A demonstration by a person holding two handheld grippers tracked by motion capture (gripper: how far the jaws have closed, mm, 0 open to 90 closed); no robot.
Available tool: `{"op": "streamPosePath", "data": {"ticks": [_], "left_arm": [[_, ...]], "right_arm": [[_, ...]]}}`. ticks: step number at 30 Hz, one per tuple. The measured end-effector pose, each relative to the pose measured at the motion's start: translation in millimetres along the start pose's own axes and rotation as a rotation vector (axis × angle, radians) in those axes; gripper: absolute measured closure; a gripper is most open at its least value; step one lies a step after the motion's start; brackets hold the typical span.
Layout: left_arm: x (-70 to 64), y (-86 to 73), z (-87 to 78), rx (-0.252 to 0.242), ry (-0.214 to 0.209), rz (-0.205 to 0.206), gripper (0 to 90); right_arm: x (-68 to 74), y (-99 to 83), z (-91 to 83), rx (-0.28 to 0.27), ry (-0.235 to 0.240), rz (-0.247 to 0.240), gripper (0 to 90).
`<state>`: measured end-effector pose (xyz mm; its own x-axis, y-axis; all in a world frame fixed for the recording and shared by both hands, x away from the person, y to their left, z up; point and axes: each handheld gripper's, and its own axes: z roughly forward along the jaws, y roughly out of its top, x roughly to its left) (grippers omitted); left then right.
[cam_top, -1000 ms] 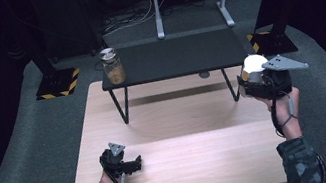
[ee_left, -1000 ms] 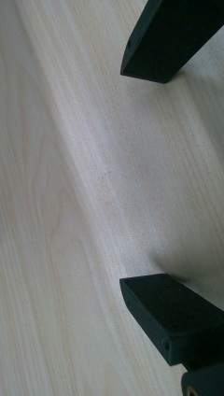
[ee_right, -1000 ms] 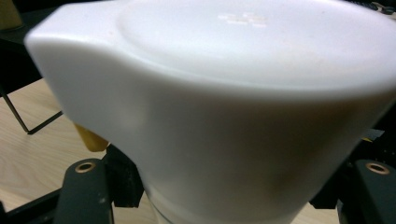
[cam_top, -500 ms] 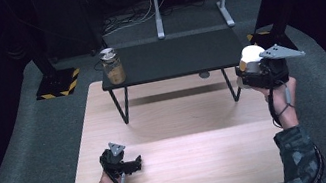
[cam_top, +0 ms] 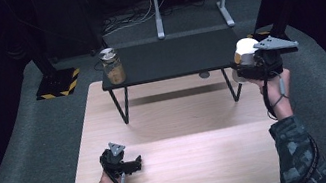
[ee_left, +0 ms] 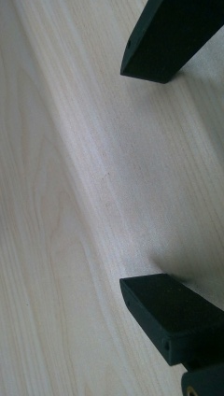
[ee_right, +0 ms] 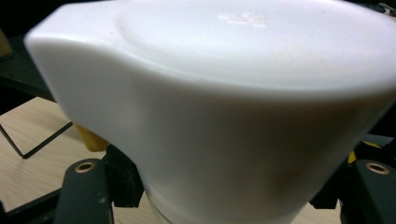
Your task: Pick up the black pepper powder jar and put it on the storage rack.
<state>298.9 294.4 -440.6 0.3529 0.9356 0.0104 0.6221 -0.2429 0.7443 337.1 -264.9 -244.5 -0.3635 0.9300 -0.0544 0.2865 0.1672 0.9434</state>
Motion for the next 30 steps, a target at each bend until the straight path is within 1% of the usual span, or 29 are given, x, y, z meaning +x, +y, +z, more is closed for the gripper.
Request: {"op": "streamPosePath", "data": {"ticks": [7, 16, 20, 26, 30], "left_arm": [[0.6, 0.2, 0.1, 0.001, -0.003, -0.002, 0.7], [0.9, 0.3, 0.1, 0.002, -0.004, 0.0, 0.7], [1.4, 0.4, 0.1, 0.003, -0.007, 0.002, 0.8], [1.7, 0.4, 0.1, 0.002, -0.009, 0.004, 0.8], [1.5, 0.2, 0.1, 0.001, -0.01, 0.006, 0.8]], "right_arm": [[-3.6, 9.3, 6.7, -0.004, -0.005, 0.001, 29.6], [-10.9, 23.0, 17.3, -0.009, -0.011, 0.018, 29.7], [-13.9, 28.2, 23.3, -0.011, -0.013, 0.033, 29.7], [-17.0, 35.9, 34.9, 0.002, -0.014, 0.04, 29.7], [-19.9, 41.7, 43.5, 0.015, -0.024, 0.048, 29.6]]}}
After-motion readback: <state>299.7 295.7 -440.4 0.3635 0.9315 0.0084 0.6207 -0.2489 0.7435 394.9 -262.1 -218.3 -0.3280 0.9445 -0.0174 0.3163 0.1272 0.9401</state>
